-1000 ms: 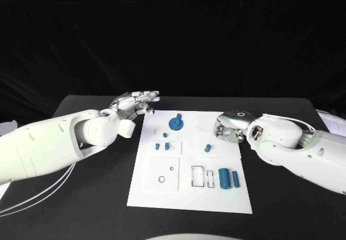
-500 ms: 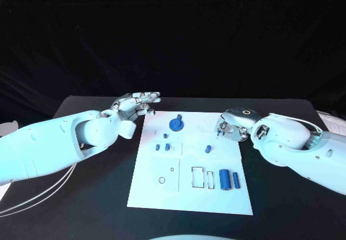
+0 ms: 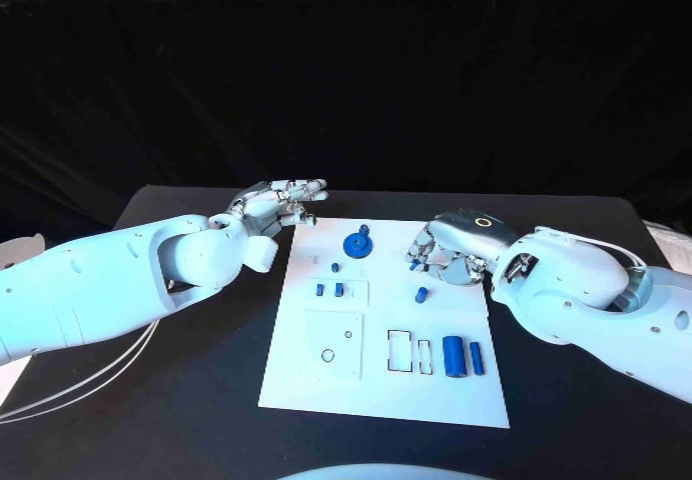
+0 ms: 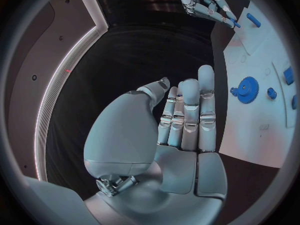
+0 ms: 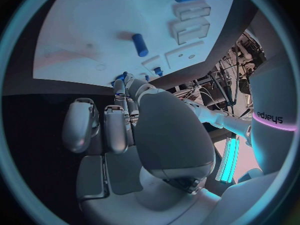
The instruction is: Assemble the parts on the task board
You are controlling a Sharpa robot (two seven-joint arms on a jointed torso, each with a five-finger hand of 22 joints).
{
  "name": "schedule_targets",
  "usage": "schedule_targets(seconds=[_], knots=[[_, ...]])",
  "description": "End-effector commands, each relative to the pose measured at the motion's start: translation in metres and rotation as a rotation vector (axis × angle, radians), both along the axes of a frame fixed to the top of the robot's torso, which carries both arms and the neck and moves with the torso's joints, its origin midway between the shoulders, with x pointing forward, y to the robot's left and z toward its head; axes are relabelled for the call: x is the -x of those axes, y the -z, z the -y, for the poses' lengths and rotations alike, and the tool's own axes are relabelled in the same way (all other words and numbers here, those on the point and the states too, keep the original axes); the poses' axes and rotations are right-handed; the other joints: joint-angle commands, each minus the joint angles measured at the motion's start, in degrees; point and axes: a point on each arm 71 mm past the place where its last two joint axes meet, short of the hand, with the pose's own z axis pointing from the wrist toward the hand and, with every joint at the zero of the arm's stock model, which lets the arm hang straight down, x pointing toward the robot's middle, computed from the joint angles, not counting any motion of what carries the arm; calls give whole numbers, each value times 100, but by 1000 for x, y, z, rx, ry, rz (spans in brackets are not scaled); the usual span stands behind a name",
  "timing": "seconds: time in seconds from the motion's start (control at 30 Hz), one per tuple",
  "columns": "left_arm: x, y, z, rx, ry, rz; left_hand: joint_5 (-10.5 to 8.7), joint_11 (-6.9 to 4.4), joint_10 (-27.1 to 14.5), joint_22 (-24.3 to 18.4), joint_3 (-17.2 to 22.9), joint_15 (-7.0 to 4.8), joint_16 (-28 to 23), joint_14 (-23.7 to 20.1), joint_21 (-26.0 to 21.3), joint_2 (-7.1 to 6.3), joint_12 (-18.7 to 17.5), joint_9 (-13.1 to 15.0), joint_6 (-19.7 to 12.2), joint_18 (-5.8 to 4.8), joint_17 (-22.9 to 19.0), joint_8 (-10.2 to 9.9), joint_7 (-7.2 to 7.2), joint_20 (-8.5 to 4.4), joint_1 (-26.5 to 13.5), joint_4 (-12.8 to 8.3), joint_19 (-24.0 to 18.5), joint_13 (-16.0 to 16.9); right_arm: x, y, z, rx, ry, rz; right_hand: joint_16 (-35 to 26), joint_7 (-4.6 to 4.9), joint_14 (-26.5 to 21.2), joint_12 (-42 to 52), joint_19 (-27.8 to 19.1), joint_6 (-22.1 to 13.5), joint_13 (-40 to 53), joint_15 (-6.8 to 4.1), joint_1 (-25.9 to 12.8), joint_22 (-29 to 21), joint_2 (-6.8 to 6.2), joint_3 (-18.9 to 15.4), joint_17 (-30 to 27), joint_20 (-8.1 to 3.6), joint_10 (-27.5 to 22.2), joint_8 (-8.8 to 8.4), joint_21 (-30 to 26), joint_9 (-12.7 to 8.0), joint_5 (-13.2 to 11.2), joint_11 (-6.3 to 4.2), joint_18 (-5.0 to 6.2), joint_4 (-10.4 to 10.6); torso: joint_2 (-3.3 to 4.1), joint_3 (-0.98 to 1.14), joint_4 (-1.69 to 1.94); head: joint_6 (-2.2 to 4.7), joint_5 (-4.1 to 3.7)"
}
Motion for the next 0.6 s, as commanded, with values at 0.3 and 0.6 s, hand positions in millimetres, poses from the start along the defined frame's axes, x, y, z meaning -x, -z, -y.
schedule_targets(seconds=[0.3,0.6], knots=[[1,-2,8,11,25,12,19,3,-37,-4,-32,-8,-5,-30,-23,30,20,0,-8,64,-9,11,13,10,-13,-12,-2,3,28,10,-55,-30,-170,-40,44,51,351,-49,31,11,4,69,-62,3,32,84,11,46,34,-39,22,21,29,31,57,-38,-1,-17,-1,-106,205],[2,-2,14,17,40,13,19,3,-37,-4,-32,-8,-5,-30,-23,30,20,0,-8,64,-9,11,13,10,-13,-12,-2,3,39,42,-79,13,-228,-104,52,67,350,-57,28,0,1,84,-81,0,27,116,14,60,20,-50,20,25,38,46,58,-74,-1,-20,14,-175,332]])
